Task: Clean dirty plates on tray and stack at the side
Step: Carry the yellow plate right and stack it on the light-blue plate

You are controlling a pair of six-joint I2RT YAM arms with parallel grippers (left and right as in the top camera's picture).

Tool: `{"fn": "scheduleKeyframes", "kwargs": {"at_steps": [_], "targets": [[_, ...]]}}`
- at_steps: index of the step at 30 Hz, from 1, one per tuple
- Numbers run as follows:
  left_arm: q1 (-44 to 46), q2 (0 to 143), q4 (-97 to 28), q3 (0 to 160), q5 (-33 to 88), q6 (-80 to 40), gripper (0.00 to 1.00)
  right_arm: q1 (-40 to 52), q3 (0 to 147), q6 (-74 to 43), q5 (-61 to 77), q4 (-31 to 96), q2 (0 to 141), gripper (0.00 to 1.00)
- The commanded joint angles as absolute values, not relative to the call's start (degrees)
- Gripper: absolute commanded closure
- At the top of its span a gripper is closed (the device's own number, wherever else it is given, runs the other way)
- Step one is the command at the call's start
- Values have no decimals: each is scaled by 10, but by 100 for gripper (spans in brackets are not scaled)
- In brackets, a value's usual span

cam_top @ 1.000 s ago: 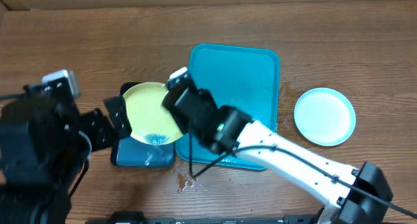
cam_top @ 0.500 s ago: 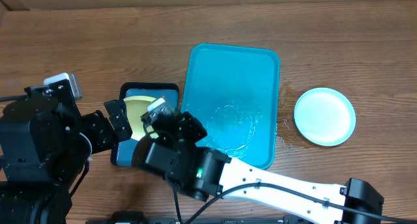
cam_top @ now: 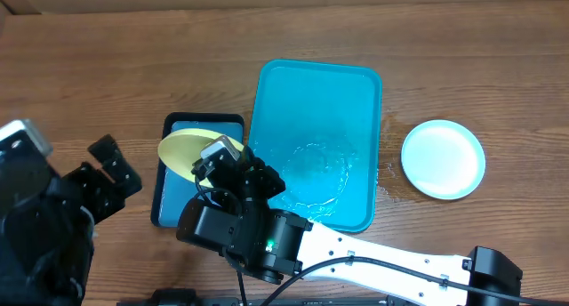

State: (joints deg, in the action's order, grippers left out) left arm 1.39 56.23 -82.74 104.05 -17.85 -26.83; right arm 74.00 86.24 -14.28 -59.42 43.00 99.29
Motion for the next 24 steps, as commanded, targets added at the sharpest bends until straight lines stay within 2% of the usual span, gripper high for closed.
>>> {"fn": "scheduleKeyframes", "kwargs": {"at_steps": [1,24], "targets": [[11,566,-825,1048,-206,-285,0,746,871,-145,-650,425,991,96],[11,566,-825,1048,-205,-285,0,762,871,-145,-726,407,991,96]]}}
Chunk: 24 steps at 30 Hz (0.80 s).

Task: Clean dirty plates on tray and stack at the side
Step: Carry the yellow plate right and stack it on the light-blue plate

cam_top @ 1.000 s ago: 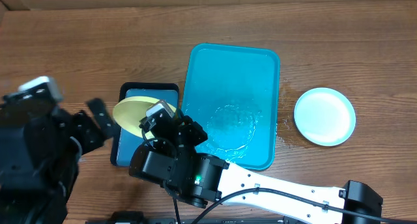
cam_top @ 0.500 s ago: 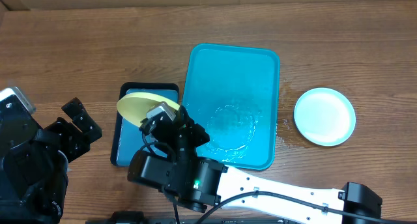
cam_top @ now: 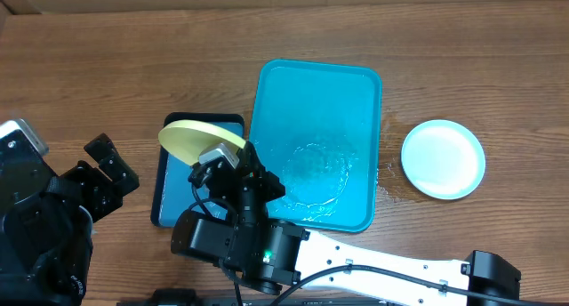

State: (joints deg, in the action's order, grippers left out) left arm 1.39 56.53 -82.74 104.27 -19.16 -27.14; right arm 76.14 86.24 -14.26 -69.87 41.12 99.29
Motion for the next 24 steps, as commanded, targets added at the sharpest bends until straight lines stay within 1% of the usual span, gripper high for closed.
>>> {"fn": "scheduleKeyframes", "kwargs": {"at_steps": [1,16,20,22,24], "targets": [[11,566,-825,1048,-205,-285,0,762,871,-145,-726,406,991,96],[11,566,-825,1048,-205,-285,0,758,871,-145,-726,397,991,96],[11,566,-825,1048,-205,-285,0,738,871,-177,-719,387,991,96],[11,566,-825,1048,-205,-285,0,713,871,-205,-653,372,991,95],[11,566,-825,1048,-205,-285,0,674,871,-215,-500,355,991,94]]}}
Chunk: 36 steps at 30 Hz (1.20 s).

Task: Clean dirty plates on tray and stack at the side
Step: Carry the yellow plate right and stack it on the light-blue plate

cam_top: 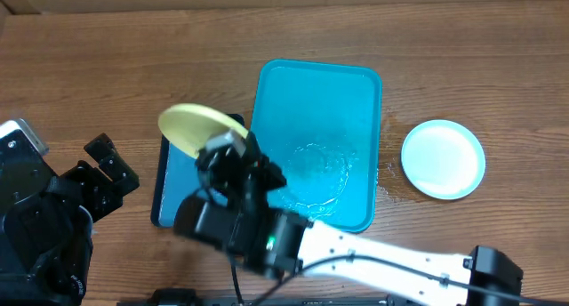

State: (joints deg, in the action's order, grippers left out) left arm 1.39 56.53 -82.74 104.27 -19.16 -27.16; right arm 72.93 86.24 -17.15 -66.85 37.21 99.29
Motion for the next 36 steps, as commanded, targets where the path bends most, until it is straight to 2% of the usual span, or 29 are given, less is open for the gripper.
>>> {"fn": "scheduleKeyframes", "kwargs": {"at_steps": [1,4,6,11,17,24,27,36], "targets": [[11,566,-825,1048,-205,-285,0,651,872,-216,-400,351,991,96],[11,566,-825,1048,-205,-285,0,556,872,-281,-107,335,990,96],[11,566,-825,1048,-205,-285,0,489,873,-301,39,314,989,96],[11,566,-825,1048,-205,-285,0,323,873,-330,251,303,955,96],[11,566,-825,1048,-205,-285,0,122,873,-328,199,461,912,96],[11,566,-825,1048,-205,-285,0,-63,821,-328,-25,669,935,96],[11,566,-825,1048,-205,-285,0,-116,756,-310,-45,686,940,96],[11,566,-825,1048,-205,-285,0,-232,636,-266,58,645,940,96]]}}
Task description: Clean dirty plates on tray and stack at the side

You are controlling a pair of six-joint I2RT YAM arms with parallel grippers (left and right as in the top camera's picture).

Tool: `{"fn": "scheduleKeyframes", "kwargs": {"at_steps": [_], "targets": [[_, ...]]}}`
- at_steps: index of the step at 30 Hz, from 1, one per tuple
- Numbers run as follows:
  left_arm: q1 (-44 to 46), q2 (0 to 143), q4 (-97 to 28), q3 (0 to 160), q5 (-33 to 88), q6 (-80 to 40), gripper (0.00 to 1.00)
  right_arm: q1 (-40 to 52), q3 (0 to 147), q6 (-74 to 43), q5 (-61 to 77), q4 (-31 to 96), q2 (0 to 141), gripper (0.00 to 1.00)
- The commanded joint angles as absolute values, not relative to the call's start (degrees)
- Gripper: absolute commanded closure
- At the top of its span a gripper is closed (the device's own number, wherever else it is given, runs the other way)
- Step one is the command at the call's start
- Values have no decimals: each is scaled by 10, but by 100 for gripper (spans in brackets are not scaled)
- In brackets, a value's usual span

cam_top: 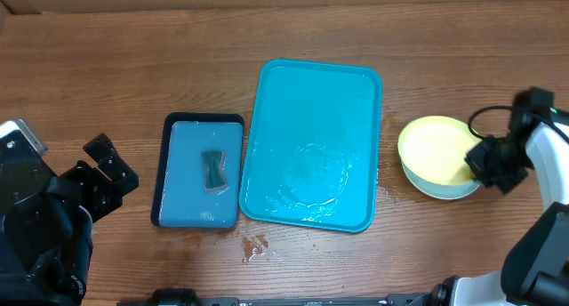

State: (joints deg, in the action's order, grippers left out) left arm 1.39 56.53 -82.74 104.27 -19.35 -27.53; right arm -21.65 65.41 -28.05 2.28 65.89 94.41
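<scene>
A pale yellow plate lies tilted on top of a white plate on the table, right of the teal tray. My right gripper is at the yellow plate's right rim, shut on it. The teal tray holds no plates, only a wet film. Far left, my left gripper hangs open with nothing in it, left of the dark blue basin.
The dark blue basin holds light blue water and a dark sponge. Drops of water lie on the wood in front of the tray, and more wet patches between the tray and the plates.
My right arm has gone from over the basin at the left to the far right, carrying the yellow plate, which now sits on the white plate. The sponge in the basin is uncovered.
My right gripper held the yellow plate over the blue basin through all three earlier moments, shifting it slightly toward the basin's far edge. Now the plate rests on the white plate at the right. My left arm stayed put.
</scene>
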Motion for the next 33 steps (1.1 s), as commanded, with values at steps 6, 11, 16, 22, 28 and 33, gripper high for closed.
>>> {"fn": "scheduleKeyframes", "kwargs": {"at_steps": [6,11,16,22,28,33], "targets": [[11,566,-825,1048,-205,-285,0,-237,627,-250,66,644,938,82],[11,566,-825,1048,-205,-285,0,-215,655,-204,129,659,880,60],[11,566,-825,1048,-205,-285,0,-156,691,-156,188,656,769,52],[11,566,-825,1048,-205,-285,0,-15,714,-119,220,614,635,41],[11,566,-825,1048,-205,-285,0,108,714,-120,220,588,570,0],[11,566,-825,1048,-205,-285,0,147,714,-119,220,589,564,0]]}}
